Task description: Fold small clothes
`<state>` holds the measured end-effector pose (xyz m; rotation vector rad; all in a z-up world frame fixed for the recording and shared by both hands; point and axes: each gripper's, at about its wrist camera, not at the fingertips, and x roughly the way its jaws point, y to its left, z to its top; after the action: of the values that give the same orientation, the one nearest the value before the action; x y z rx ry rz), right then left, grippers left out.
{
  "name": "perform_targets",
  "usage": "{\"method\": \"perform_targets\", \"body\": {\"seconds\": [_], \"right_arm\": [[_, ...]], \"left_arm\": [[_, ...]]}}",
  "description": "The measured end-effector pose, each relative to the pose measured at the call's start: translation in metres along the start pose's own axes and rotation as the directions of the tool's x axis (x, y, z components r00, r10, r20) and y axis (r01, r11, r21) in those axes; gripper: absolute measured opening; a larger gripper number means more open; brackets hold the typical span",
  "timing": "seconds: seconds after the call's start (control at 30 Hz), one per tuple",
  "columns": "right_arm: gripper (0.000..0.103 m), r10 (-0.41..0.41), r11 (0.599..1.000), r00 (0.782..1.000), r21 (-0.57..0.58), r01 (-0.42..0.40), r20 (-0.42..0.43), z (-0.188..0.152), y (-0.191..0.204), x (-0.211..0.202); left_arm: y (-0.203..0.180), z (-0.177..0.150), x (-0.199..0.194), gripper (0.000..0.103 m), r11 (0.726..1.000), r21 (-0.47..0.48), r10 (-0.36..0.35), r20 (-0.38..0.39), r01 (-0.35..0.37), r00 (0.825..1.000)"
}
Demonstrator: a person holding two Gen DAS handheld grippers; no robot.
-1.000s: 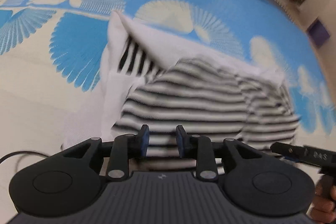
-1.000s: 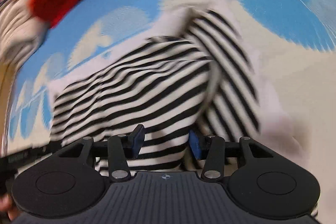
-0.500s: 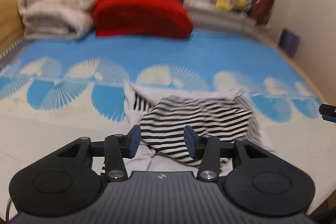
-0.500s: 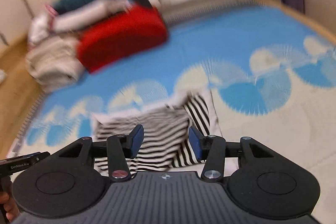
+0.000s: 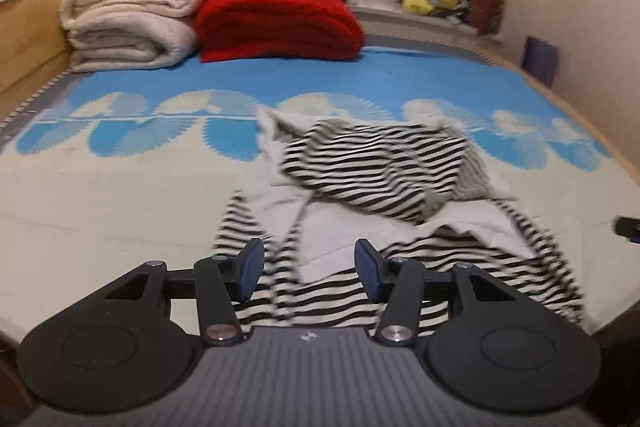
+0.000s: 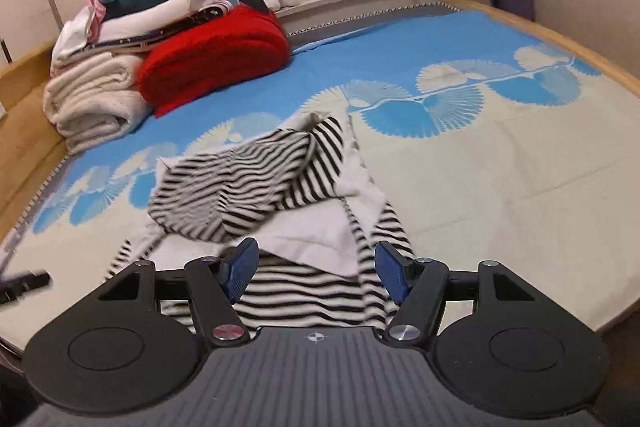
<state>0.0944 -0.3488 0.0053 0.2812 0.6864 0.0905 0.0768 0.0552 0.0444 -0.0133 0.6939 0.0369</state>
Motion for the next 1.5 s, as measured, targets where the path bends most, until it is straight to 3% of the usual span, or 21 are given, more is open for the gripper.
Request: {"method": "perform_targets", "body": {"seconds": [0.13,0.37,0.47,0.53,0.83,0.97,1.13,1.23,1.37,1.43,1.5], "right_arm": [[0.066,-0.004,1.0,1.0,-0.002,0.004,-0.004,-0.013,0.0,-0.006],[0.066,-0.036,0.999,0.999,-0.028,0.035,-0.01,-0.015,0.0,0.0],[0.066,-0.053,0.998,0.998,-0.022,0.052,-0.032,-0.017,-0.003,0.01],[0.066,-0.065,0.998,0.997,-0.027,0.063,-0.049,-0.018,-0.003,0.017],[0.066,-0.109,0.994,0.986,-0.023,0.107,-0.124,-0.023,-0.008,0.046],[0.066,-0.114,0.993,0.985,-0.027,0.111,-0.131,-0.023,-0.009,0.049],[0.066,-0.117,0.993,0.985,-0.018,0.116,-0.124,-0.021,-0.013,0.049],[0.066,-0.125,0.992,0.984,-0.017,0.123,-0.126,-0.023,-0.015,0.051],[0.066,-0.128,0.992,0.985,-0.015,0.128,-0.114,-0.022,-0.014,0.049],[0.066,-0.139,0.99,0.985,-0.02,0.138,-0.103,-0.023,-0.012,0.049],[0.066,-0.149,0.989,0.985,-0.024,0.148,-0.09,-0.023,-0.013,0.048]], "left_arm": [[0.01,-0.001,-0.009,0.055,0.999,-0.043,0.002,-0.016,-0.002,1.0],[0.01,-0.025,0.007,0.055,0.998,0.064,-0.025,0.0,0.025,1.0],[0.019,-0.043,0.031,0.055,0.999,0.014,-0.039,-0.033,0.04,0.999],[0.024,-0.046,0.048,0.05,1.0,-0.022,-0.003,-0.107,0.0,0.994],[0.04,-0.037,0.062,0.05,0.987,-0.162,-0.013,-0.134,-0.009,0.991],[0.037,-0.035,0.062,0.05,0.99,-0.141,0.005,-0.143,-0.025,0.99],[0.026,-0.012,0.054,0.05,1.0,0.012,0.008,-0.141,-0.006,0.99],[0.029,0.004,0.053,0.05,0.999,0.04,-0.007,-0.124,0.012,0.992],[0.037,-0.003,0.058,0.05,1.0,0.016,-0.001,-0.091,0.003,0.996],[0.041,-0.015,0.068,0.05,0.999,-0.033,0.024,-0.154,-0.029,0.988],[0.045,-0.02,0.072,0.05,0.994,-0.105,-0.005,-0.175,-0.014,0.985]]}}
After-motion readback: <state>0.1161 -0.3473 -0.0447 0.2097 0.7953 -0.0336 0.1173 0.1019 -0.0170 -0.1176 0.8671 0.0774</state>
